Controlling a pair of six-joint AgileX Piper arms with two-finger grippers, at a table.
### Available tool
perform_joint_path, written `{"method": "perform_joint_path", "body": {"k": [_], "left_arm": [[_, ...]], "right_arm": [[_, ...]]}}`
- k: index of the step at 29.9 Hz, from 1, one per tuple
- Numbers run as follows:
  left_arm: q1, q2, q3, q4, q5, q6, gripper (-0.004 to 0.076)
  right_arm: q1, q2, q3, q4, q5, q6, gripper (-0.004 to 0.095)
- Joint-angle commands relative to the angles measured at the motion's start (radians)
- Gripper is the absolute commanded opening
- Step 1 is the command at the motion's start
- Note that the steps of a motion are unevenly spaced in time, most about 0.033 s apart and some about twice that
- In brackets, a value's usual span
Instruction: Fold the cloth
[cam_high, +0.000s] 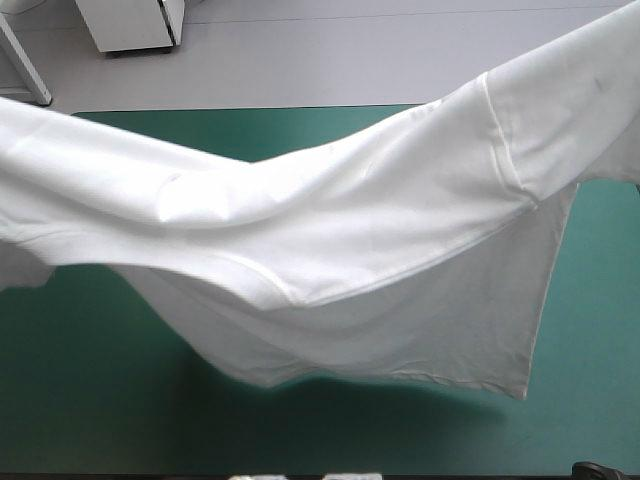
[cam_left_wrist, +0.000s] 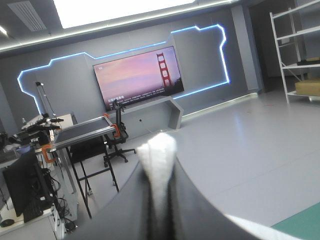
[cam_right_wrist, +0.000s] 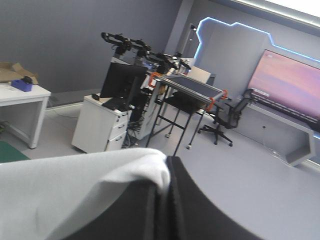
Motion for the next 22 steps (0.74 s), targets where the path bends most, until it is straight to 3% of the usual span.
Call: {"method": "perform_joint_path", "body": {"k": [1, 5, 12, 18, 22], "left_arm": [[-0.009, -0.004, -0.011, 0.008, -0.087, -0.012, -0.0009], [-0.009, 0.005, 0.009, 0.008, -0.059, -0.022, -0.0009], [-0.009, 0.106, 0.146, 0.030, -0.053, -0.036, -0.0009], [-0.009, 0.223, 0.206, 0.080, -0.057, -0.037, -0.0009], [-0.009, 0.309, 0.206, 0.140, -0.109, -0.041, -0.0009]], "right_arm": [[0.002, -0.004, -0.015, 0.051, -0.096, -0.010, -0.0016], [0.002, -0.004, 0.028, 0.018, -0.081, 0.017, -0.0017], [0.002, 0.043, 0.153, -0.280, 0.058, 0.155, -0.0017], [-0.004, 0.122, 0.241, -0.499, 0.060, 0.195, -0.0017], [-0.119, 0.201, 0.244, -0.477, 0.010, 0.218, -0.0017]]}}
